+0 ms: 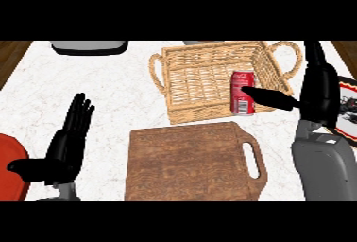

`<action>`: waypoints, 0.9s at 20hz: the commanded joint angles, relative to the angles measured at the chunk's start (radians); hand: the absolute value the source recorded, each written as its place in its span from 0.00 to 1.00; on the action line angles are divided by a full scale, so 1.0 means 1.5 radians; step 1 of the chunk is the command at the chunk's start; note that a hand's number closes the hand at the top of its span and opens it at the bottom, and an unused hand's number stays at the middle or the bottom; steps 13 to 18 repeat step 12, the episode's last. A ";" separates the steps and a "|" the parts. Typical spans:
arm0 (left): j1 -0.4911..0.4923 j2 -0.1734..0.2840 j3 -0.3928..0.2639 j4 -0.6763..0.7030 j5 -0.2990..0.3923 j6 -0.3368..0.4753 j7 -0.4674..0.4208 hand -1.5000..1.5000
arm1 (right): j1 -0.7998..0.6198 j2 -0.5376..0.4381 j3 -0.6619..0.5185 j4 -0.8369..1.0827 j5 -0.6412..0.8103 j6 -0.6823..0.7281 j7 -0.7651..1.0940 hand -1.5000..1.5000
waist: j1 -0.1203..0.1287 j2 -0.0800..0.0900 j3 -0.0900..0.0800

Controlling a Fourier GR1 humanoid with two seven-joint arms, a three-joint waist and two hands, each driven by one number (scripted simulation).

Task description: Pick the can from the cutting board and place it in the basket

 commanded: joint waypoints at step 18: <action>-0.042 0.002 0.018 0.032 0.008 0.000 0.008 0.50 | 0.158 -0.111 -0.216 -0.199 -0.364 0.170 -0.088 0.00 | -0.005 0.000 0.000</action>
